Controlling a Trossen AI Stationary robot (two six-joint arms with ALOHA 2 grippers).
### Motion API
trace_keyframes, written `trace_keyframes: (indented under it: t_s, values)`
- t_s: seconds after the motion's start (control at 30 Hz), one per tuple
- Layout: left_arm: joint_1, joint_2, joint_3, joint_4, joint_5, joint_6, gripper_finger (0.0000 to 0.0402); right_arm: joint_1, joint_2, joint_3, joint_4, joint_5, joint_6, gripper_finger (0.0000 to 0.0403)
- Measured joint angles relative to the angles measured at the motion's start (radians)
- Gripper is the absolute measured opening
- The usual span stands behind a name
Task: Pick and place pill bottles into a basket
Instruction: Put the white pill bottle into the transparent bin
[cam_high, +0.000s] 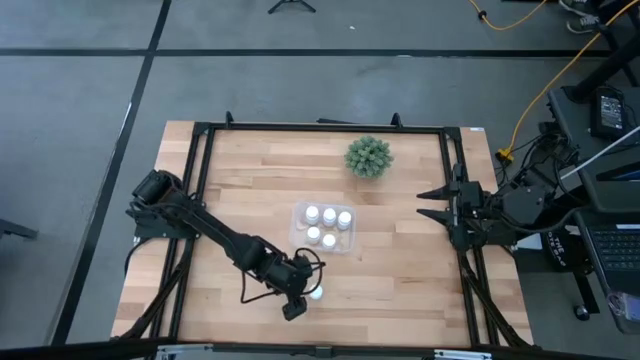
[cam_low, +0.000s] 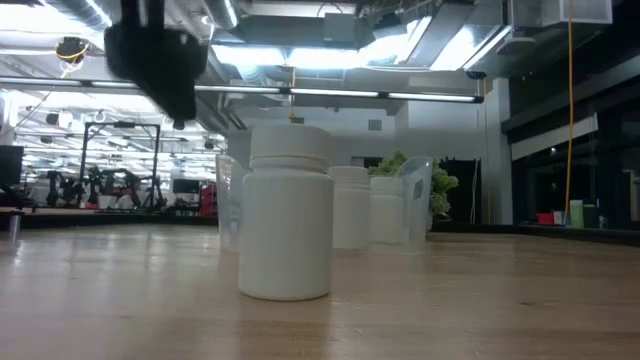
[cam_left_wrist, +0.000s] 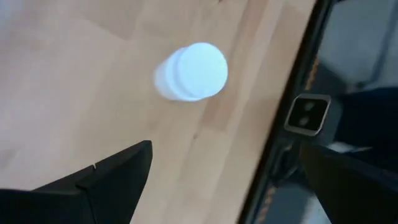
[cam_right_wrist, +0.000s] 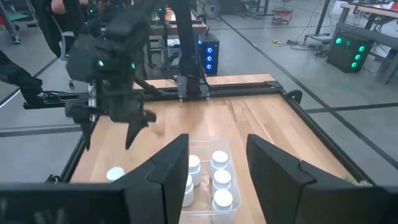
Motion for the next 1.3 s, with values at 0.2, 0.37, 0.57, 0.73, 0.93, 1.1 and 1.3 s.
trace_keyframes:
  t_s: [0.2,0.37,0.57,0.73,0.93,1.1,1.3]
  values:
    - [0.041,0.000,0.161,-0.273,-0.053,0.182,0.0398,0.000,0.002,0.000,-0.006,0.000,0.003,0.0163]
    - [0.098,0.014,0.246,-0.236,-0.077,0.345,0.0398,0.000,0.013,0.000,-0.014,0.001,0.002,0.0163]
    - [0.135,0.168,0.408,-0.265,0.007,0.522,0.0398,0.000,0.040,0.000,-0.022,-0.001,0.034,0.0163]
    - [0.137,0.228,0.511,-0.361,0.029,0.592,0.0398,0.000,0.063,0.000,-0.037,-0.052,0.080,0.0163]
    - [0.122,0.229,0.511,-0.370,0.033,0.585,0.0398,0.000,0.086,0.000,-0.049,-0.078,0.079,0.0163]
    - [0.091,0.229,0.463,-0.372,0.015,0.585,0.0397,0.000,0.092,0.000,-0.049,-0.073,0.035,0.0163]
    - [0.063,0.229,0.401,-0.360,0.007,0.528,0.0397,-0.008,0.092,0.000,-0.048,-0.070,0.006,0.0163]
